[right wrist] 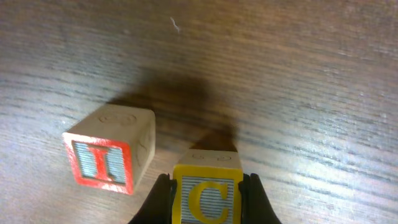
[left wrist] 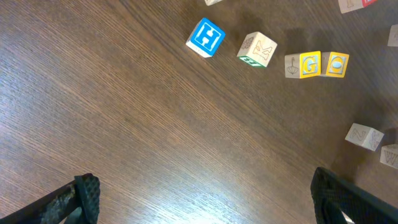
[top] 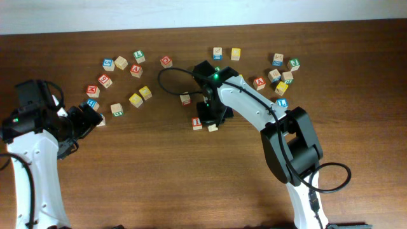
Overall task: Spell out ICRA
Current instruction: 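Carry the C block to the center and set it beside the I block, then lift the right gripper and move it to the upper right cluster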
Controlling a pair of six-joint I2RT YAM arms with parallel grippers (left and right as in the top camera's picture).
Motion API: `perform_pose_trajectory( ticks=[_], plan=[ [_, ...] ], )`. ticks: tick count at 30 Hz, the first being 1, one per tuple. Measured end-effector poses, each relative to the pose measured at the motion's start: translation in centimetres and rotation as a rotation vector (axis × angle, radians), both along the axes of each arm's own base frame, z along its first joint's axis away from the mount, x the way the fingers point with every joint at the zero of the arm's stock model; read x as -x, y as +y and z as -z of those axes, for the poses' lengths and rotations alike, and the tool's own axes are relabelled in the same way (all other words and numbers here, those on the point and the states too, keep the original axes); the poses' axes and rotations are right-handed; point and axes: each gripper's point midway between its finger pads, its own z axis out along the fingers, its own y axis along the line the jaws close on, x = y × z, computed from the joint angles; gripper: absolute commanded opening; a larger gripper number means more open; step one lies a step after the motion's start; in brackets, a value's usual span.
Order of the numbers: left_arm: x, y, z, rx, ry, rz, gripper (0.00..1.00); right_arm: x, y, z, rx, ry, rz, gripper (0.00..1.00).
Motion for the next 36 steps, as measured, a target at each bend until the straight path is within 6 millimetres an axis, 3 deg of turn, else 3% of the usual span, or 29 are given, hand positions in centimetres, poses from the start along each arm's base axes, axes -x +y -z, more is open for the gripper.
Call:
perform_pose_trajectory(
  ticks=[6,16,20,23,29,34,36],
  plan=[
    [0.0,0.0,0.0,0.0,0.0,0.0,0.99,-1.0,0.7,-0.1,-0.025,-0.044,-0.002,0.05],
    [0.0,0.0,0.0,0.0,0.0,0.0,0.99,-2.0,0.9,-0.2,-0.029,-0.087,-0.002,0.2],
    [0.0,0.0,0.0,0.0,0.0,0.0,0.99,-1.7,0.5,-0.1,-0.012,-0.072,0.013,0.31],
    [0.0,0.0,0.0,0.0,0.0,0.0,0.99,-1.1,0.2,0.0,-0.002,-0.045,0.023,0.46],
    [0.0,0.0,0.0,0.0,0.0,0.0,0.99,-0.7,0.5,0.0,-0.019,-0.026,0.026,0.62],
    [0.0,0.0,0.0,0.0,0.0,0.0,0.99,-0.3,-0.2,-0.7,-0.006,0.008,0.038,0.66],
    [0.0,0.0,0.0,0.0,0.0,0.0,0.99,-1.8,-0.8,-2.3,-0.022,-0.014,0.066,0.67]
  ],
)
